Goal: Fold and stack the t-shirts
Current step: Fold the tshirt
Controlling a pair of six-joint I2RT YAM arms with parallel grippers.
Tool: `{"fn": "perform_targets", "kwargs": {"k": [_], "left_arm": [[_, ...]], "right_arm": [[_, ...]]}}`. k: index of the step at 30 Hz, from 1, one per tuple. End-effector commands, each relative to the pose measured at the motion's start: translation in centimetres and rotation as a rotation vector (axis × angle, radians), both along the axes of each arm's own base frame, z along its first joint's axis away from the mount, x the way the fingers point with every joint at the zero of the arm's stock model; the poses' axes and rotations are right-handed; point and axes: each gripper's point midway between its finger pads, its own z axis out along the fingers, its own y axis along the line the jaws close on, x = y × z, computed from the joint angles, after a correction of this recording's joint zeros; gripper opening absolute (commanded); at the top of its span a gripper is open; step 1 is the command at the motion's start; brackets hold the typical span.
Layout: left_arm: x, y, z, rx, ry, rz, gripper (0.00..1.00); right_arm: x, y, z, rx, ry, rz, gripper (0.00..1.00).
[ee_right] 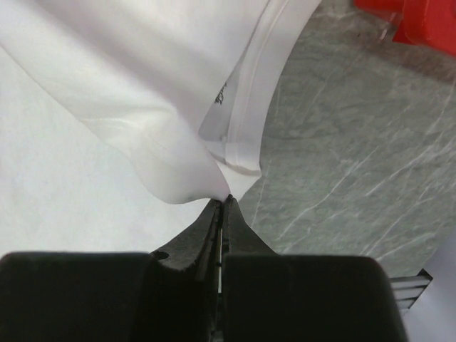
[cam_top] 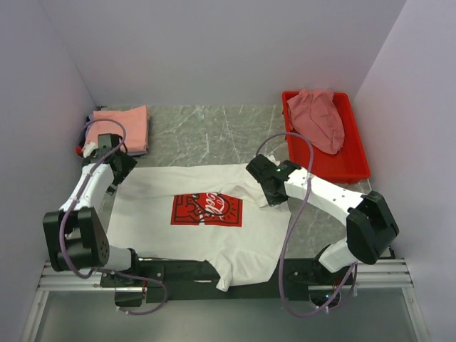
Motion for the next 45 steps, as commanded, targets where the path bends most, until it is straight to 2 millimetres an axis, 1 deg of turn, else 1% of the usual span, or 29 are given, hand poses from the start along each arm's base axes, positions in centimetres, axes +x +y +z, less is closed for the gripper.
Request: {"fn": "perform_targets", "kwargs": {"k": [1, 2, 3, 4, 5, 6, 8, 9, 11, 12, 13, 14, 16, 17, 18, 19, 20, 22, 23, 24, 27, 28, 29, 30, 31, 32, 33, 40, 45], "left_arm": [[1.9, -3.5, 4.7, 0.008, -0.164, -0.099, 0.99], [2.2, -4.5, 5.4, 0.009, -0.188, -0.136, 0.99], [2.7, -7.0, 6.4, -0.003, -0.229, -0.214, 0.99], [3.0, -8.1, 7.0, -0.009, -0.253, -0.249, 1.00], [3.3, -10.4, 8.1, -0.030, -0.300, -0.325, 0.99], [3.6, -11.6, 8.8, -0.041, -0.332, -0.359, 0.99], [3.7, -14.5, 9.6, -0.070, -0.377, -0.460, 0.99], [4.0, -17.1, 10.6, -0.083, -0.430, -0.551, 0.99], [3.4, -20.8, 10.9, -0.116, -0.457, -0.662, 0.99], [3.4, -22.2, 10.8, -0.125, -0.460, -0.703, 0.99], [3.4, -23.9, 11.2, -0.135, -0.484, -0.764, 0.99], [3.1, -26.4, 10.8, -0.151, -0.471, -0.840, 1.00], [2.9, -29.0, 10.6, -0.155, -0.462, -0.912, 0.99], [2.2, -31.7, 11.2, -0.164, -0.472, -0.980, 0.99], [2.2, -33.1, 9.9, -0.146, -0.434, -1.025, 0.99], [2.0, -34.4, 9.6, -0.138, -0.419, -1.051, 0.99], [1.4, -37.0, 9.0, -0.140, -0.393, -1.114, 0.99], [0.9, -39.3, 8.2, -0.139, -0.366, -1.182, 0.99], [0.3, -41.2, 8.6, -0.154, -0.373, -1.224, 0.98], [-0.1, -42.6, 7.1, -0.171, -0.335, -1.260, 0.98], [-2.2, -46.6, 5.3, -0.253, -0.298, -1.369, 0.95], [-2.4, -47.4, 5.1, -0.269, -0.299, -1.385, 0.93], [-3.2, -48.6, 4.0, -0.282, -0.274, -1.414, 0.90], [-3.5, -49.3, 3.8, -0.297, -0.275, -1.427, 0.84], [-3.6, -49.9, 3.8, -0.300, -0.277, -1.437, 0.82], [-4.1, -50.4, 2.7, -0.297, -0.251, -1.448, 0.79], [-4.1, -50.6, 2.3, -0.294, -0.245, -1.449, 0.74], [-4.3, -50.4, -0.6, -0.286, -0.168, -1.414, 0.69], [-4.4, -51.0, -2.5, -0.289, -0.125, -1.406, 0.64]], "right_arm": [[2.7, 1.8, 2.0, 0.069, -0.120, -0.025, 0.00], [3.3, 2.0, 2.5, 0.077, -0.145, -0.033, 0.00], [4.3, 2.1, 3.4, 0.092, -0.175, -0.049, 0.00], [5.3, 2.3, 3.7, 0.093, -0.205, -0.064, 0.00], [6.6, 2.4, 4.2, 0.104, -0.247, -0.085, 0.00], [6.9, 2.6, 4.6, 0.111, -0.256, -0.086, 0.00], [8.6, 2.7, 4.8, 0.111, -0.289, -0.106, 0.00], [9.4, 2.9, 4.8, 0.121, -0.306, -0.114, 0.00], [10.8, 2.6, 4.1, 0.129, -0.299, -0.137, 0.00], [11.4, 2.7, 3.8, 0.145, -0.297, -0.139, 0.00], [12.3, 3.3, 3.2, 0.183, -0.294, -0.123, 0.00], [12.7, 3.5, 2.6, 0.238, -0.265, -0.131, 0.00], [13.5, 4.1, 1.9, 0.279, -0.253, -0.119, 0.00], [13.7, 4.3, 1.7, 0.297, -0.244, -0.114, 0.00], [13.9, 4.4, 1.5, 0.306, -0.238, -0.109, 0.00], [14.2, 4.6, 1.2, 0.311, -0.232, -0.097, 0.00], [14.5, 4.3, 0.9, 0.324, -0.227, -0.101, 0.00], [14.9, 4.7, 0.3, 0.378, -0.205, -0.105, 0.00], [14.9, 4.6, -0.1, 0.387, -0.196, -0.112, 0.00], [15.2, 4.7, -0.1, 0.420, -0.190, -0.111, 0.00], [15.1, 4.9, -0.5, 0.482, -0.168, -0.101, 0.00], [14.8, 5.4, -0.4, 0.518, -0.151, -0.086, 0.00], [14.6, 5.4, -0.7, 0.531, -0.137, -0.082, 0.00], [14.5, 5.5, -0.9, 0.541, -0.128, -0.081, 0.00], [14.4, 5.4, -1.2, 0.562, -0.108, -0.088, 0.00], [14.2, 5.4, -1.5, 0.571, -0.092, -0.094, 0.00], [14.1, 5.5, -1.8, 0.586, -0.082, -0.101, 0.00], [13.0, 5.6, -3.3, 0.662, -0.010, -0.128, 0.00], [12.8, 5.7, -3.3, 0.684, 0.000, -0.126, 0.00]]}}
